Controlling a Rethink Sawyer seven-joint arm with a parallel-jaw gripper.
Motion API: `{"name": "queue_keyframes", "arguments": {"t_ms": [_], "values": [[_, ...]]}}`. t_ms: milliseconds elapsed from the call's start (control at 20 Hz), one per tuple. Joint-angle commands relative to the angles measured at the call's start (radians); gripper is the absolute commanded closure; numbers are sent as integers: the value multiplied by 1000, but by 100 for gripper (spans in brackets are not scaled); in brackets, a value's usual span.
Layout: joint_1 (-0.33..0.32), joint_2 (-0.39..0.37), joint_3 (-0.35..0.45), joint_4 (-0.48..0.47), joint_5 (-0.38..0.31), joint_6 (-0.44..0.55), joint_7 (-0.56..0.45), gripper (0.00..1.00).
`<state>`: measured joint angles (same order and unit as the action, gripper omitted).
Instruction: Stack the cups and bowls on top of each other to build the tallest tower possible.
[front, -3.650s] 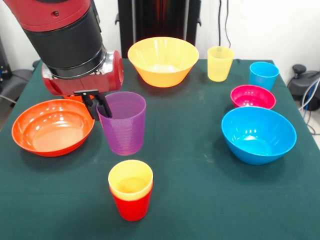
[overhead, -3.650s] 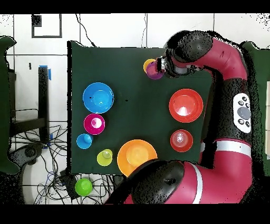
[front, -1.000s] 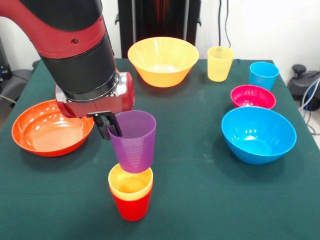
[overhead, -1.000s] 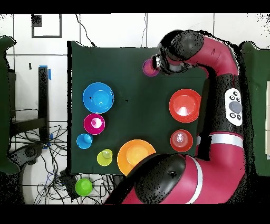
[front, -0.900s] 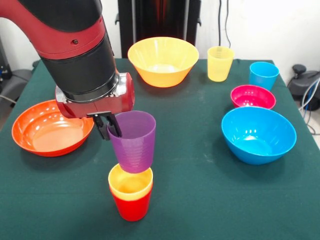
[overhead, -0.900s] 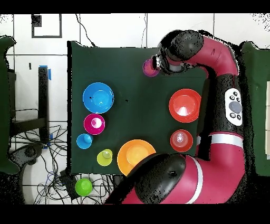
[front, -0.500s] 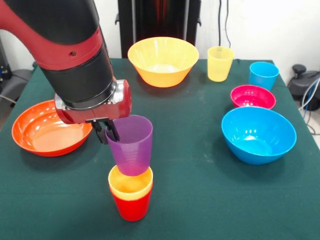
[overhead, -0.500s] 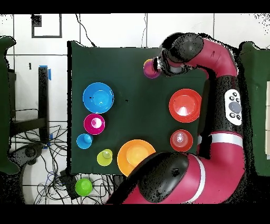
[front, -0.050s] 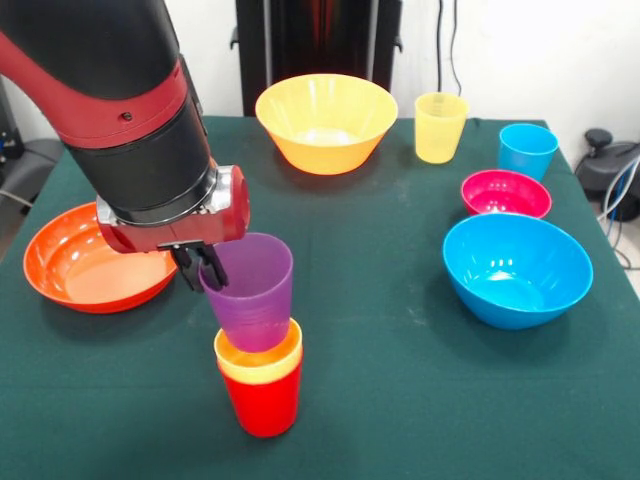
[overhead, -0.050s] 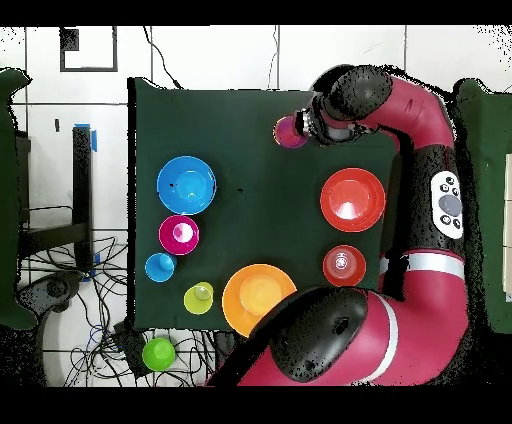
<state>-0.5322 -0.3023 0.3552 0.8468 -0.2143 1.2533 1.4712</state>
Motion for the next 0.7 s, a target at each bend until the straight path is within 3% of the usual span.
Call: {"name": "queue_keyframes", "arguments": {"t_ms": [50,700], "values": [[2,5,91,-35,-98,-51,-368,100],[7,8,101,-55,-121,-44,-358,100]]}}
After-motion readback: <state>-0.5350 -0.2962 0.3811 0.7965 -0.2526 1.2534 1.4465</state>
